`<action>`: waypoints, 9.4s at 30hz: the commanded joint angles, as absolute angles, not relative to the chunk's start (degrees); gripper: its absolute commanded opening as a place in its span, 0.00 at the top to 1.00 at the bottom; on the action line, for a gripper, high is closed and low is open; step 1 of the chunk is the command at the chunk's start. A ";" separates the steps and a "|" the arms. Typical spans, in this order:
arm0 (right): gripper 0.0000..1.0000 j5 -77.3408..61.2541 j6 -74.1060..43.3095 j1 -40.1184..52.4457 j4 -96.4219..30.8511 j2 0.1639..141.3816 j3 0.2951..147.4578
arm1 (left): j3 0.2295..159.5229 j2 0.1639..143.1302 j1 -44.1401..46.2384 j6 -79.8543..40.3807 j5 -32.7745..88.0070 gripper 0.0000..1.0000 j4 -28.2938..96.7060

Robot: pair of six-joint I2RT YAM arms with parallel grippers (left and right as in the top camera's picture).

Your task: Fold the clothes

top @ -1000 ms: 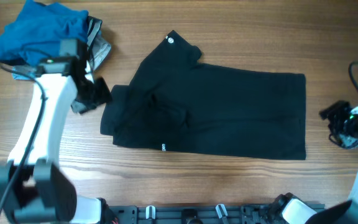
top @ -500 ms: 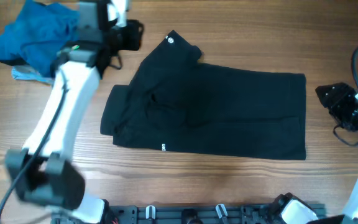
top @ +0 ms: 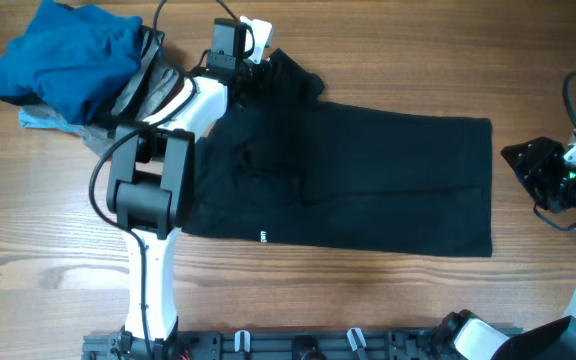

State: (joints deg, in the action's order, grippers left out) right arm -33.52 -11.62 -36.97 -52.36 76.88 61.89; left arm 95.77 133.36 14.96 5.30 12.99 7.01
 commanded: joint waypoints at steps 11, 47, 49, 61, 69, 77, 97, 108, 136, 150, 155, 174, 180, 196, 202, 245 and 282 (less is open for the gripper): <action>0.41 -23.90 -10.68 -31.27 -49.23 77.43 62.89 | 97.14 139.22 15.53 7.31 13.72 0.82 8.95; 0.37 -15.40 -10.44 -22.87 1.30 115.90 62.89 | 97.14 120.09 15.88 5.10 13.69 0.96 27.75; 0.44 -14.46 -10.46 -22.37 -0.45 115.90 62.89 | 97.14 120.09 15.92 5.10 13.69 0.96 28.16; 0.86 -14.20 -10.57 -22.46 -4.34 114.41 63.16 | 97.14 120.07 15.92 5.08 13.69 0.96 29.45; 0.96 -14.22 -12.25 -22.46 -8.45 106.74 63.16 | 97.14 118.17 15.90 5.13 13.67 0.96 29.50; 0.96 -13.93 -13.69 -22.46 -11.42 104.05 63.16 | 97.14 116.88 15.92 5.13 13.67 0.96 32.93; 0.96 -9.89 -21.08 -26.13 -37.06 95.39 63.16 | 97.12 113.67 15.86 5.10 9.32 0.96 56.45; 0.96 -7.64 -20.99 -26.13 -44.53 95.35 63.16 | 96.60 113.69 15.86 3.57 1.89 0.96 66.85; 0.96 -0.99 -20.69 -26.28 -47.46 95.35 63.16 | 91.07 113.69 13.65 3.62 4.43 0.96 74.96; 0.40 -5.69 -17.93 -26.28 -55.48 93.91 70.89 | 97.45 113.21 13.32 2.35 4.67 0.17 80.03; 0.41 -13.54 -15.44 -26.22 -58.22 89.71 74.02 | 102.50 109.56 13.32 2.28 5.21 0.16 78.78; 0.44 -16.82 -10.63 -26.11 -57.60 89.14 69.63 | 77.78 109.62 13.98 2.57 7.38 0.53 44.01; 0.44 -16.84 -10.66 -26.11 -57.69 89.14 69.63 | 75.57 109.97 13.87 3.86 7.42 0.44 44.31; 0.45 -18.26 -10.63 -26.11 -57.47 89.14 69.63 | 75.99 104.31 14.04 4.03 16.08 0.96 56.12; 0.45 -18.24 -10.57 -26.11 -57.45 89.14 69.63 | 75.99 103.61 15.44 4.01 16.32 0.96 65.14; 0.44 -18.04 -10.66 -26.11 -56.49 89.14 69.63 | 72.55 102.83 17.74 4.21 14.94 0.96 63.90; 0.44 -18.06 -10.66 -26.11 -56.58 89.14 69.63 | 68.95 93.69 21.52 5.54 19.44 0.96 50.02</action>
State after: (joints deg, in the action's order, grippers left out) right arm -17.15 -11.62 -26.20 -56.55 89.34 69.82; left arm 69.36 93.43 21.41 6.31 22.11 52.80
